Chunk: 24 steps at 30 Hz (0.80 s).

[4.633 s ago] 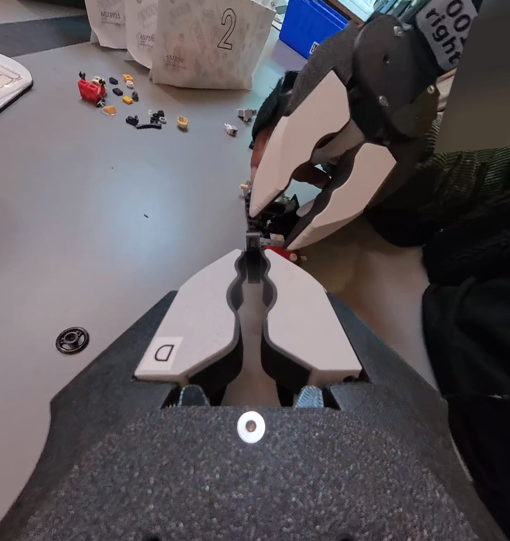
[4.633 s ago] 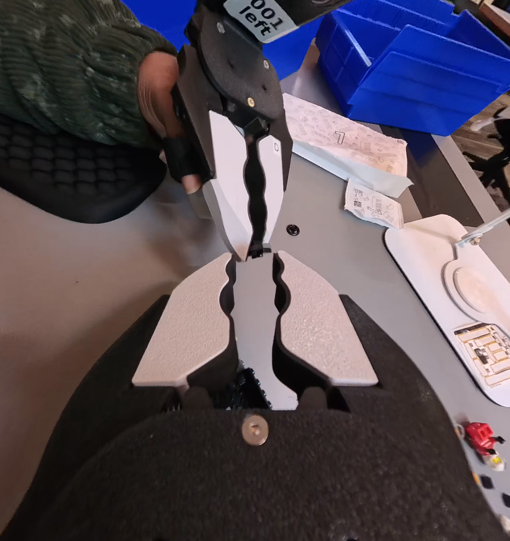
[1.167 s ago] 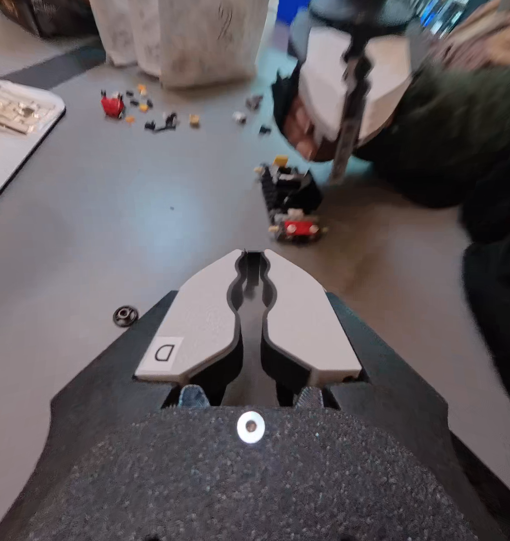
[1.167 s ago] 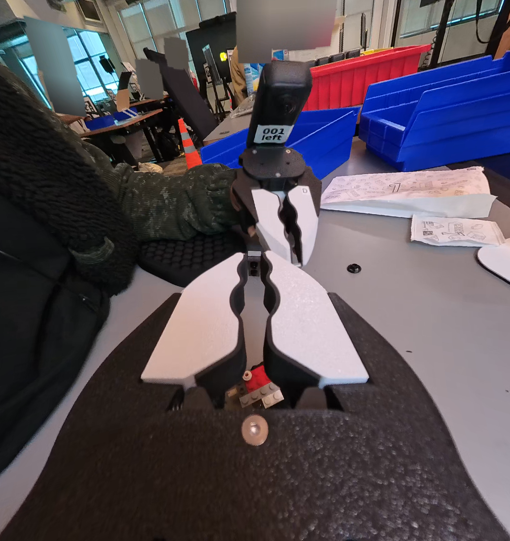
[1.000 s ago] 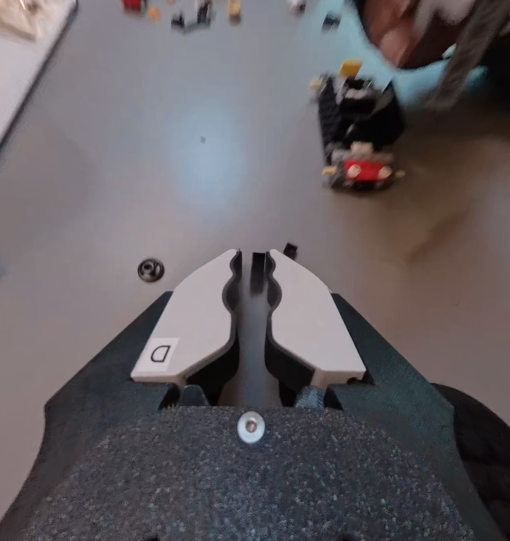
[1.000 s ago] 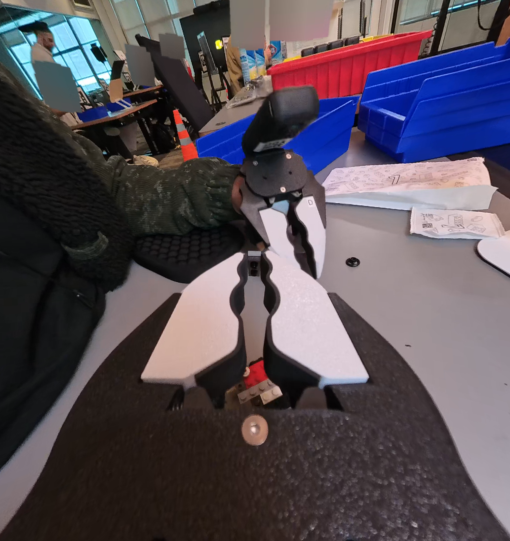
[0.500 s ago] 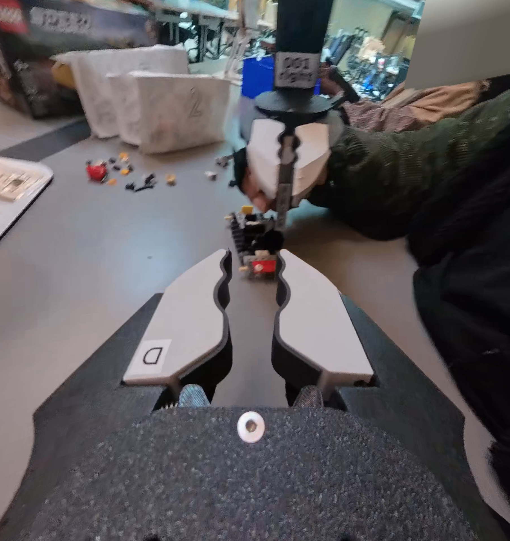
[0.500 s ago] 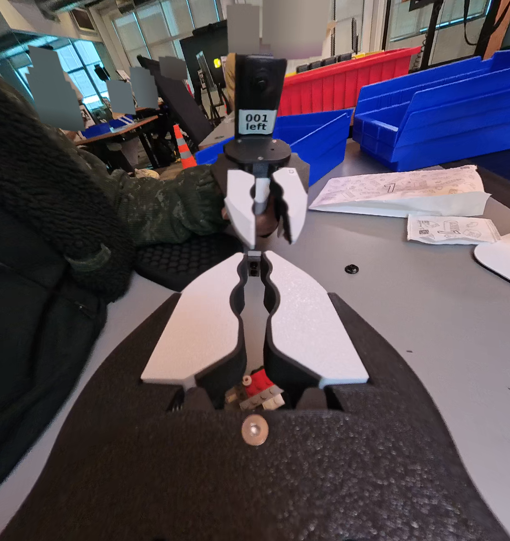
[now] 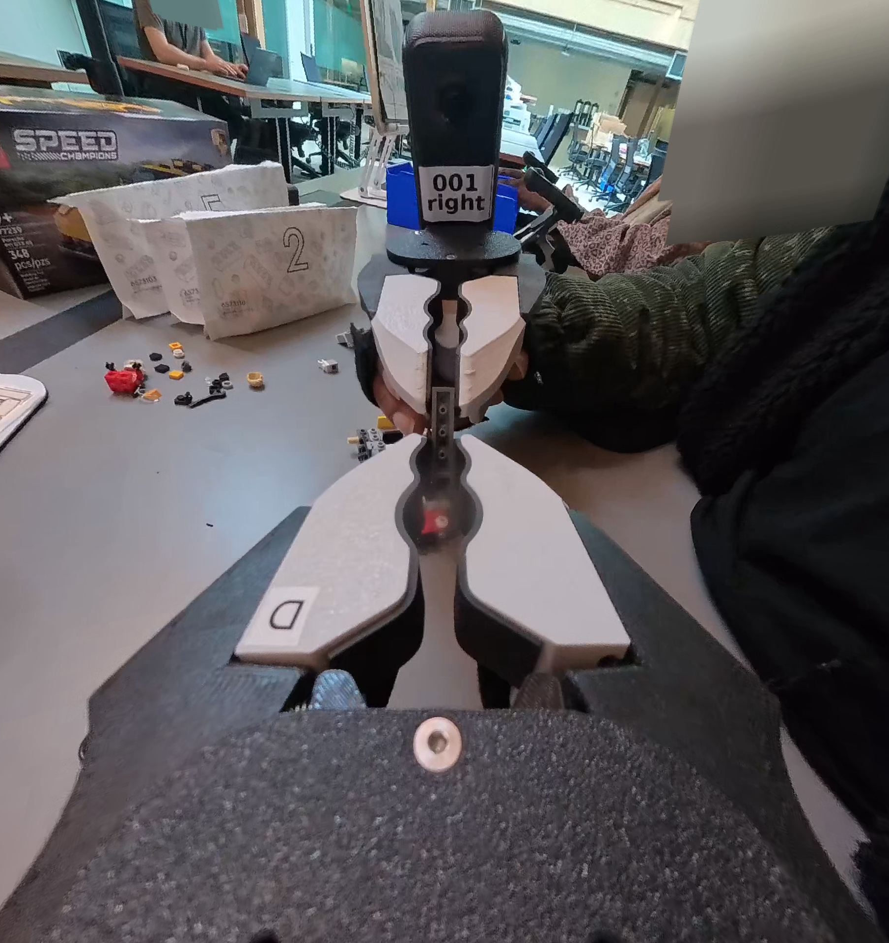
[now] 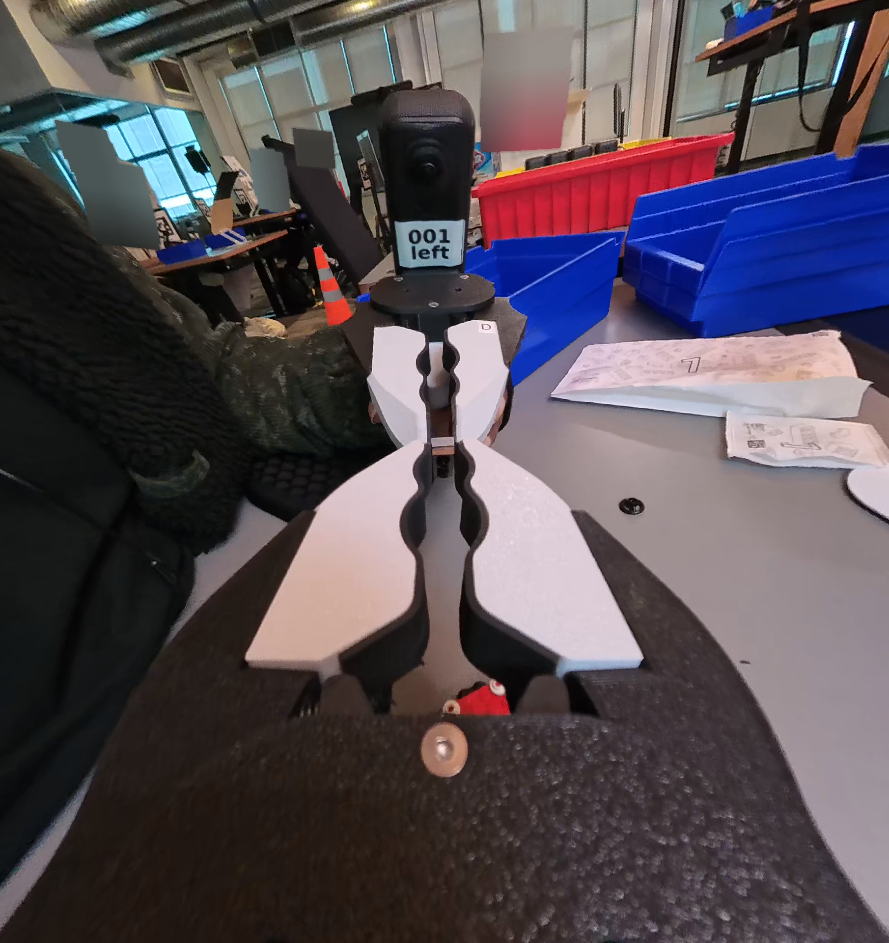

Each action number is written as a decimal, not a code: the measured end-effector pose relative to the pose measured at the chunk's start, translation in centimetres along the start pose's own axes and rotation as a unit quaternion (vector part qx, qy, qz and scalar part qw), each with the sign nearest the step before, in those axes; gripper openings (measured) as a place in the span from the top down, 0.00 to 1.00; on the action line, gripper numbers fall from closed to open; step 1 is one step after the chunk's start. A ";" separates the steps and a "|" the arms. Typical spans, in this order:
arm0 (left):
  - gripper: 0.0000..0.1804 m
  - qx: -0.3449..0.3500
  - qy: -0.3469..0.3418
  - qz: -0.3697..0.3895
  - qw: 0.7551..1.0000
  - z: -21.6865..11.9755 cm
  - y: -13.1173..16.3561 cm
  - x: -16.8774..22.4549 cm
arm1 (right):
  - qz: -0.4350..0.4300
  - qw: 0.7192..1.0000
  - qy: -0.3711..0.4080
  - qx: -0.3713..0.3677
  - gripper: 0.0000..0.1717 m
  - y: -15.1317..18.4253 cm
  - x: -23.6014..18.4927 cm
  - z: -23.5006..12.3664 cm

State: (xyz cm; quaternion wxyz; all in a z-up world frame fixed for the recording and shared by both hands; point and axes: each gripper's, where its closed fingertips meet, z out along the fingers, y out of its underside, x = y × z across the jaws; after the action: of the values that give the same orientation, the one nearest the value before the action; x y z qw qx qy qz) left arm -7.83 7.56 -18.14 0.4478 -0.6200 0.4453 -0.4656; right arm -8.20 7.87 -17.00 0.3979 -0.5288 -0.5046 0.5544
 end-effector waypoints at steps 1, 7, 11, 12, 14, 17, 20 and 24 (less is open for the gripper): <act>0.96 0.003 0.001 0.002 1.000 0.0 -0.1 0.1 | -0.003 1.000 0.000 0.002 0.95 -0.1 -0.1 0.0; 0.96 0.030 0.016 -0.019 0.999 0.0 -0.9 0.4 | 0.000 1.000 -0.004 0.019 0.95 -0.7 -0.4 0.1; 0.96 0.045 0.026 -0.036 0.998 -0.1 -1.3 0.6 | -0.009 1.000 0.003 0.023 0.96 -1.1 -0.5 0.2; 0.96 0.044 0.028 -0.039 0.998 -0.1 -1.3 0.6 | -0.011 1.000 0.003 0.018 0.96 -1.0 -0.5 0.2; 0.96 0.038 0.030 -0.047 0.998 -0.2 -1.1 0.5 | -0.011 1.000 0.003 0.008 0.96 -0.8 -0.5 0.2; 0.96 0.045 0.039 -0.076 0.995 -0.3 -1.5 0.7 | -0.021 1.000 -0.001 -0.003 0.95 -0.9 -0.7 0.1; 0.96 0.061 0.052 -0.097 0.992 -0.4 -2.0 1.0 | -0.049 0.999 0.004 -0.017 0.95 -1.1 -1.0 0.0; 0.96 0.119 0.068 -0.115 0.984 -1.2 -3.6 1.1 | -0.049 0.998 0.006 -0.041 0.95 -0.2 -0.7 -0.2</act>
State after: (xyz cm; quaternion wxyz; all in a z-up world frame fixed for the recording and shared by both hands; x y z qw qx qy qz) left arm -8.34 7.02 -14.22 0.4311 -0.5762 0.3419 -0.6044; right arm -7.92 7.28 -16.63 0.4059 -0.5227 -0.5498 0.5096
